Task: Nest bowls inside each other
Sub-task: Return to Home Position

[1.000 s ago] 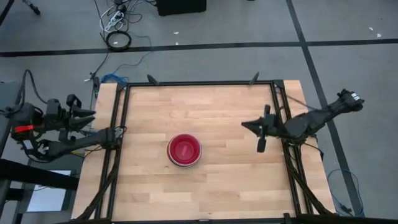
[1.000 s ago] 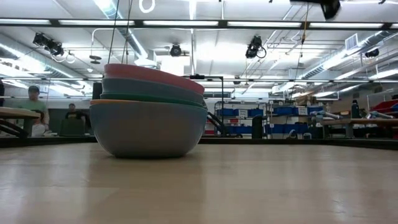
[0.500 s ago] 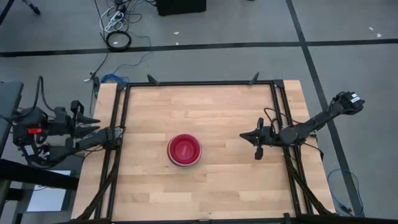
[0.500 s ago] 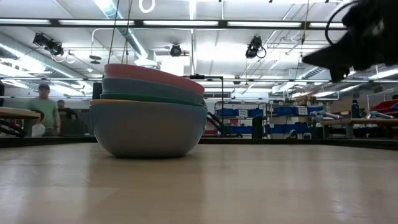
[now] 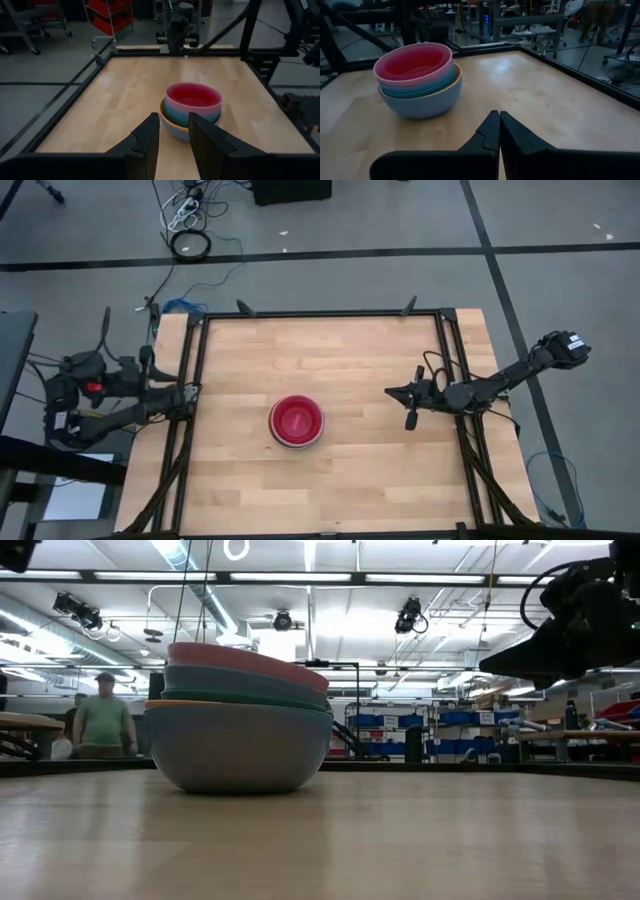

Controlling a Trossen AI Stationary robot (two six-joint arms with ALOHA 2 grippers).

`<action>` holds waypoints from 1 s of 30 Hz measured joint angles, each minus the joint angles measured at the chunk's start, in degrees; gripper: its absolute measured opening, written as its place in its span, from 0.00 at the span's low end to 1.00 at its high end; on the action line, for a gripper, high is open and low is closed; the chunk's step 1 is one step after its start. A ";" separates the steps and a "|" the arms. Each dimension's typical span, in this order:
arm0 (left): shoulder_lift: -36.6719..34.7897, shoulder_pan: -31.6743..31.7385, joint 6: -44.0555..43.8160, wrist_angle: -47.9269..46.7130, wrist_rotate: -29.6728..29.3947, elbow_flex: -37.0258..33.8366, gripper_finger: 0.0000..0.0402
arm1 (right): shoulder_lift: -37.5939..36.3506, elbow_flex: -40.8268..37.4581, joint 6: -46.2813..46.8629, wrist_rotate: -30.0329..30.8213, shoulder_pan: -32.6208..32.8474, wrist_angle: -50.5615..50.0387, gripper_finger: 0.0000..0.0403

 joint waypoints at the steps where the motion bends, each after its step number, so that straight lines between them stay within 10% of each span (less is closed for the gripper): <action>1: 0.00 0.00 0.13 1.08 0.00 -0.86 0.28 | 0.00 0.00 0.34 -0.02 0.00 -0.01 0.00; 17: 0.00 0.00 -10.92 35.33 19.21 -18.93 0.28 | -0.02 -0.02 0.54 -0.15 0.02 0.17 0.00; 30: -0.05 -0.04 -17.11 53.32 7.73 -33.91 0.28 | -0.02 -0.04 0.56 -0.15 0.02 0.35 0.00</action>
